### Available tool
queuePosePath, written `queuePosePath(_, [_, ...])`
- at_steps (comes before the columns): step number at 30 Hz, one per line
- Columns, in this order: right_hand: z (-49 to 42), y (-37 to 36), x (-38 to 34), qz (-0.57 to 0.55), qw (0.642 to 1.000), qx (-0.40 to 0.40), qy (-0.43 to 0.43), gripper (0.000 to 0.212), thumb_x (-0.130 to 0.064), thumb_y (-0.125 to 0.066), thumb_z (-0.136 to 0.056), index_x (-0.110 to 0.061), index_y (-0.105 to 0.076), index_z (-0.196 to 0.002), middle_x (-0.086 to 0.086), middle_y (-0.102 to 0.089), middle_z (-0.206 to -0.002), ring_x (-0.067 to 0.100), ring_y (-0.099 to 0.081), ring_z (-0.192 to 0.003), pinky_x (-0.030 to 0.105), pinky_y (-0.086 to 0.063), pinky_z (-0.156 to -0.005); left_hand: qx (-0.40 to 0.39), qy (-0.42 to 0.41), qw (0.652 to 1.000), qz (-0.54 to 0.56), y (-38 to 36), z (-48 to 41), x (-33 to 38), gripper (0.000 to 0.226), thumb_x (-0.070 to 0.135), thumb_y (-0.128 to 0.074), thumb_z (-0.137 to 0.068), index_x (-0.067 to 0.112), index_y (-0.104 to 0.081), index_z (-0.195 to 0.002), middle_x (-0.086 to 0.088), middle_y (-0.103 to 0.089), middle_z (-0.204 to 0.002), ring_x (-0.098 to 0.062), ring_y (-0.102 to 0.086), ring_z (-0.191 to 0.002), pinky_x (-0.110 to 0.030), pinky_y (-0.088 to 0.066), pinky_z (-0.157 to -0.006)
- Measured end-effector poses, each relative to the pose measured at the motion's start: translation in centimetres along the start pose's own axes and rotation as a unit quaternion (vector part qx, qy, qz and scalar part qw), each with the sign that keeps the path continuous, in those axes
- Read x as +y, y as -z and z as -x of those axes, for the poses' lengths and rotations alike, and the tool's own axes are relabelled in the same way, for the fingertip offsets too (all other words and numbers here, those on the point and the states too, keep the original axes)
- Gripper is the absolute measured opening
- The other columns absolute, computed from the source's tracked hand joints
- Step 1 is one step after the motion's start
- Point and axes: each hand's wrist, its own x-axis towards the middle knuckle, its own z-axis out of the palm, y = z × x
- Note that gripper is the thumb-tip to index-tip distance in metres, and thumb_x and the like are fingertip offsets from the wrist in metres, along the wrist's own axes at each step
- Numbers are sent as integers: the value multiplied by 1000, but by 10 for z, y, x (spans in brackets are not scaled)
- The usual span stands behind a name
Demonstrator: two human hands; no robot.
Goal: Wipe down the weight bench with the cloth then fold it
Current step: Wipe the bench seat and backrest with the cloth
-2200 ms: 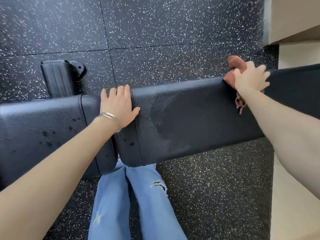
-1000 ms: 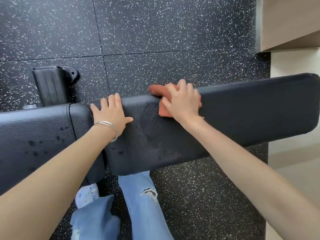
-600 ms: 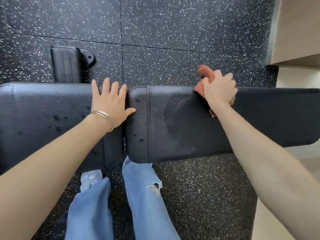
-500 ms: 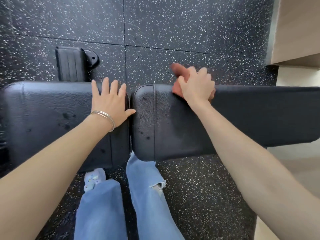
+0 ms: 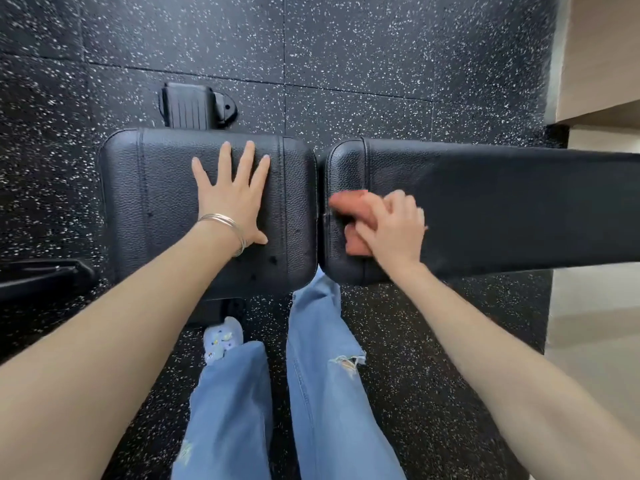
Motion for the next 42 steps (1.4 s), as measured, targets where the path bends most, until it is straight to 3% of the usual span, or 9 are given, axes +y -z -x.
queuePosePath(4, [-66,3,-17,-5,995,20,-99,37,-47,-51,-83,-25,-57,-112,9,-52,-107,30,-49,-100,41,-38,-78,1,7,1000,2,-1,-4,3,133,64,-76,-57,18,9,-149,-6,11,-158,-38,6,-144,-68,-11,-107])
queuePosePath(7, [-117,-1,-41,-41,978,41,-200,35,-48,-51,-85,-29,-54,-114,4,-50,-117,26,-46,-109,40,-36,-85,1,12,1000,7,-2,-6,5,134,62,-78,-56,19,8,-149,-5,11,-158,-38,6,-144,-68,-11,-107])
queuePosePath(9, [-123,-1,-51,-6,979,38,-198,35,-48,-52,-84,-29,-53,-113,5,-50,-118,27,-46,-109,42,-36,-86,0,14,1000,8,-1,-6,5,134,62,-78,-56,19,9,-149,-5,11,-158,-37,7,-144,-67,-11,-108])
queuePosePath(15, [-11,0,-19,26,990,23,133,42,-38,-75,-64,-20,-65,-101,13,-58,-89,32,-57,-86,40,-42,-69,-10,21,1000,-11,1,-6,8,132,64,-74,-60,18,13,-148,-7,15,-157,-38,8,-143,-67,-14,-107])
queuePosePath(18, [18,-4,8,19,980,26,194,39,-35,-80,-60,-20,-70,-95,11,-60,-83,31,-59,-79,40,-45,-67,-17,24,999,-27,0,-5,10,129,64,-70,-63,16,15,-148,-9,16,-156,-41,8,-143,-67,-14,-107])
queuePosePath(24, [-89,6,-15,-51,996,31,-72,34,-43,-59,-77,-27,-62,-106,6,-54,-101,29,-50,-97,39,-36,-78,-20,22,998,-55,0,-6,11,124,62,-65,-67,13,15,-147,-13,16,-155,-44,7,-142,-67,-13,-107])
queuePosePath(28, [-130,6,-50,-11,992,22,-127,35,-47,-56,-79,-29,-55,-109,3,-51,-113,27,-46,-106,41,-34,-82,-19,20,997,-69,1,-8,14,121,61,-64,-68,12,15,-147,-14,16,-155,-44,6,-141,-67,-15,-107])
queuePosePath(36, [9,-8,-19,7,980,22,199,40,-39,-81,-57,-22,-71,-92,12,-62,-85,32,-60,-76,39,-44,-62,-19,4,993,-120,1,-8,16,125,68,-61,-68,4,14,-146,-23,12,-154,-51,-1,-139,-65,-16,-108])
queuePosePath(42, [17,-14,-13,-24,977,24,209,34,-39,-77,-61,-22,-70,-89,9,-61,-81,29,-58,-74,36,-43,-63,-15,-1,992,-124,-1,-9,15,124,67,-60,-70,3,14,-146,-24,12,-153,-52,-2,-138,-65,-17,-108])
